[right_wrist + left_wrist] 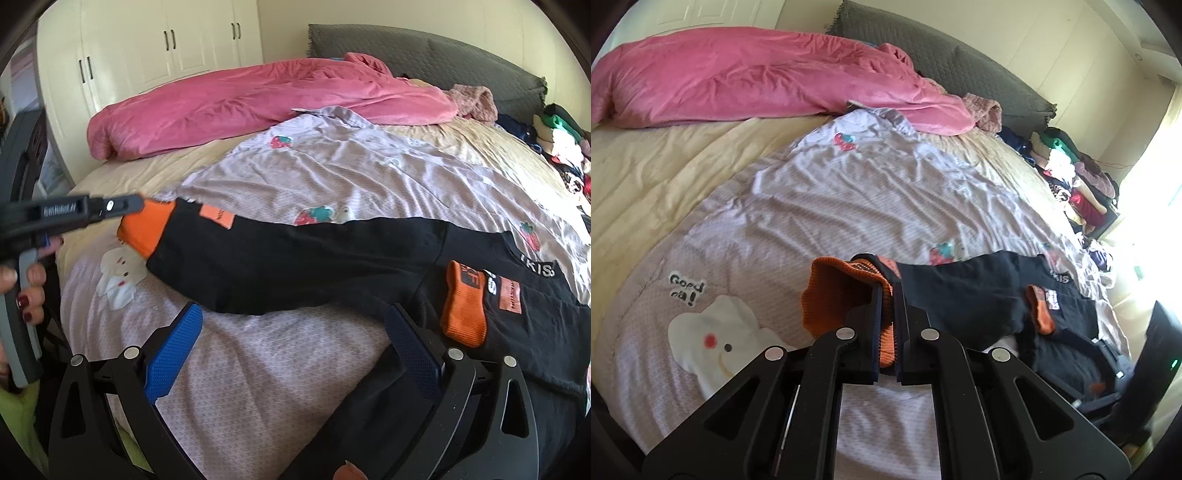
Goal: Fold small clothes
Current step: 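Lift the sleeve toward the right tool while the right tool grasps the cuff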
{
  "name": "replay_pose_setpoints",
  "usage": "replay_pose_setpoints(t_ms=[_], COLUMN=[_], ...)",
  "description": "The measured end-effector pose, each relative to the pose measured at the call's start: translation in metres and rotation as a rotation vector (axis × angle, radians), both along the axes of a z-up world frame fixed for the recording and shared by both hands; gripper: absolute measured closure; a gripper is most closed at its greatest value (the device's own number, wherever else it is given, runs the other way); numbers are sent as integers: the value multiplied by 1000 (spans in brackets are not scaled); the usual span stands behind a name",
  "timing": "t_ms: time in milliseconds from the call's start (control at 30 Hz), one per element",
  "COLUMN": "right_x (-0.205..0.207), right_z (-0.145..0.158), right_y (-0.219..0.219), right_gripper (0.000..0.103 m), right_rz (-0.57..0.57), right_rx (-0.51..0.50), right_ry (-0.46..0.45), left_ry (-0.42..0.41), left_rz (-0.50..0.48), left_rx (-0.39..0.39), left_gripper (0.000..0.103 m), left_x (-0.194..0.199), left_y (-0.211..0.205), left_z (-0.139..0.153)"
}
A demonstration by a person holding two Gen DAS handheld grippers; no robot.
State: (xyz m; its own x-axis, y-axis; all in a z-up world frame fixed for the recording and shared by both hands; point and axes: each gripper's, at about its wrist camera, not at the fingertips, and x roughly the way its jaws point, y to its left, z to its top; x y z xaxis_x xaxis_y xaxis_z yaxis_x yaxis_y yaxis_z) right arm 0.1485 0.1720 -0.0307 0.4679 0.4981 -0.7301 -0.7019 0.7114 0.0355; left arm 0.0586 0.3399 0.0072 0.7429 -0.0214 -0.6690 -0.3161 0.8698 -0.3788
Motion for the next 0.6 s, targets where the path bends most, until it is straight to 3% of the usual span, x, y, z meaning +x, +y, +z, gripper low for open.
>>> replay_pose_setpoints(t_ms=[367,600], right_x=[-25,-13], right_z=[-6,-21], right_y=[51,84], right_gripper=[4,4], right_rz=[159,193], right_rx=[26,37], right_ry=[-35,-42], left_ry=[-29,-28], left_rz=[-23,-14], left_rx=[1,0], left_gripper=[103,103], left_x=[13,16], left_y=[-20,-16], left_z=[32,39])
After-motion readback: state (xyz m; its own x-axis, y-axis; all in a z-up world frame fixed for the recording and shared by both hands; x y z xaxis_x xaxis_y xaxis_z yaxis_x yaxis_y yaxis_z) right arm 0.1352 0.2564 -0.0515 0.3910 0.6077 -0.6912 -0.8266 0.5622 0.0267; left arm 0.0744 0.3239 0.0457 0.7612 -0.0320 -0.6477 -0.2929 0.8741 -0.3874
